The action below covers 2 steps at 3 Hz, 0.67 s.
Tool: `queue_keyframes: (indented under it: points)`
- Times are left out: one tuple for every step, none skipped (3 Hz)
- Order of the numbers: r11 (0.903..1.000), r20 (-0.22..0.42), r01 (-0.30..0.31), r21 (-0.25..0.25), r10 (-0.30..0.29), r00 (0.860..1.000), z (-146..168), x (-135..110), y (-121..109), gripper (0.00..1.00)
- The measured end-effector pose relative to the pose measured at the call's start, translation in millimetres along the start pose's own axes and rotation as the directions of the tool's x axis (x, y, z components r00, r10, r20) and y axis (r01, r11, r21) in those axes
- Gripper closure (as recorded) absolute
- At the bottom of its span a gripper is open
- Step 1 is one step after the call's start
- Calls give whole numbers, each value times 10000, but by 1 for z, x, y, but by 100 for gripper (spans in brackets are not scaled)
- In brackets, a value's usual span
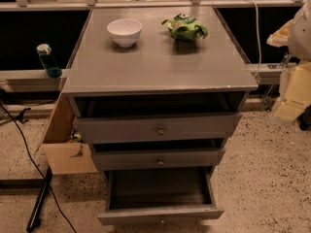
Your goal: Close bottom drawer
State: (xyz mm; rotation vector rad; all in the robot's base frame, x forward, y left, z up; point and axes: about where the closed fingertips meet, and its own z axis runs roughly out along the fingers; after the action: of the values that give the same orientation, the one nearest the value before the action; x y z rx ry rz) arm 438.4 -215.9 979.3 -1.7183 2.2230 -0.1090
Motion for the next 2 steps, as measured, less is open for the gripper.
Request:
queue_keyframes:
  points:
    - [10000, 60, 14, -82, -14, 10000, 4, -2, 2, 0]
    - [9982, 340, 5, -594, 15, 9994, 24, -9, 11, 0]
